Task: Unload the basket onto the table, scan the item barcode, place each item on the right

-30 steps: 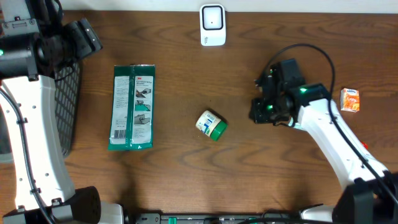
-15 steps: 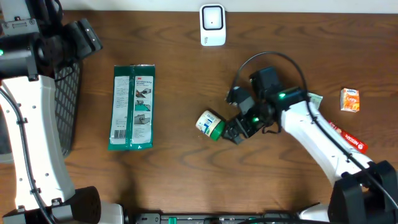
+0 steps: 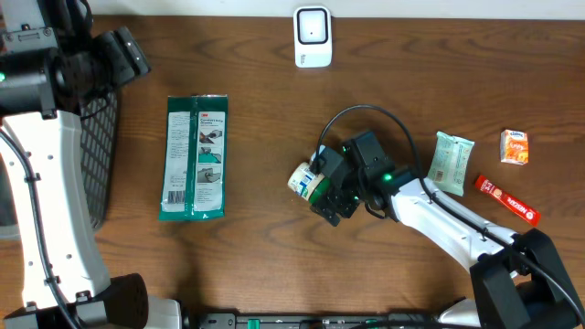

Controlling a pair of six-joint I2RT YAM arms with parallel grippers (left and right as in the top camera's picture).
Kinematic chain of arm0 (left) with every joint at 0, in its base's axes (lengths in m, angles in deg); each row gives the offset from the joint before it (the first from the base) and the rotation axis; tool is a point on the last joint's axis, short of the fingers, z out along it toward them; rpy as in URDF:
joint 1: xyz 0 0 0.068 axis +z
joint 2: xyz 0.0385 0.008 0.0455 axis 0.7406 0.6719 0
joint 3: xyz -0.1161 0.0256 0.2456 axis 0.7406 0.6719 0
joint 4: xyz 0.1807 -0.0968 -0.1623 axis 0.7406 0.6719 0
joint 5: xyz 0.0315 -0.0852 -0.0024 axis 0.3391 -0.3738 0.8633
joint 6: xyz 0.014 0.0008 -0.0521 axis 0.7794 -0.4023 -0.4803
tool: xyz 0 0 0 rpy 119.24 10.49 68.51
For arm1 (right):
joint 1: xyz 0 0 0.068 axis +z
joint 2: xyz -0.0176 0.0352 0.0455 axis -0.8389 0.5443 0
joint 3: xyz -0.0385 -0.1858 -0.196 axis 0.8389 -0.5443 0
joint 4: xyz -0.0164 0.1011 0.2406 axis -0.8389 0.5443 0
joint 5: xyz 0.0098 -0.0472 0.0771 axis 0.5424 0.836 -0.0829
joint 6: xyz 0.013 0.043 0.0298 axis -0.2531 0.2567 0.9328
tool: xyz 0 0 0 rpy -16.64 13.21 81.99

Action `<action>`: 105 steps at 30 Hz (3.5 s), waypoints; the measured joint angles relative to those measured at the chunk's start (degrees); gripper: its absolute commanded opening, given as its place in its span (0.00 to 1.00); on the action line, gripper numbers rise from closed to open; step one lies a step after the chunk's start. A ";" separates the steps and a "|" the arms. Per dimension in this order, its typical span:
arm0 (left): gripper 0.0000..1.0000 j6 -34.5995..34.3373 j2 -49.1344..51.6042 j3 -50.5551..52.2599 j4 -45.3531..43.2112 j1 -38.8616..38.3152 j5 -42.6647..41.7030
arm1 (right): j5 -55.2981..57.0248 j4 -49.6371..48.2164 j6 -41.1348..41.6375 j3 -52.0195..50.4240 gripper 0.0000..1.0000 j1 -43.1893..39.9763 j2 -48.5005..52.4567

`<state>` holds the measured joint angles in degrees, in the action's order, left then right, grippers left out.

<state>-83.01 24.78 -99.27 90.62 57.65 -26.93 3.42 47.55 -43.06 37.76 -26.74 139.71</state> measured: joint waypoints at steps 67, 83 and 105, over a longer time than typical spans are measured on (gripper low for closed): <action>0.85 -0.02 0.00 0.00 0.04 0.00 -0.02 | 2.71 43.21 13.05 29.40 0.33 -0.28 -4.79; 0.85 0.00 0.00 0.00 0.00 0.00 0.00 | 7.74 52.17 20.06 33.48 0.23 -1.27 4.61; 0.85 -0.02 0.00 0.00 0.00 0.00 -0.02 | 10.60 47.50 18.91 32.39 0.99 0.85 14.73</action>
<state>-83.03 24.78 -99.27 90.62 57.65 -26.95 14.02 95.04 -24.15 70.16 -25.89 154.44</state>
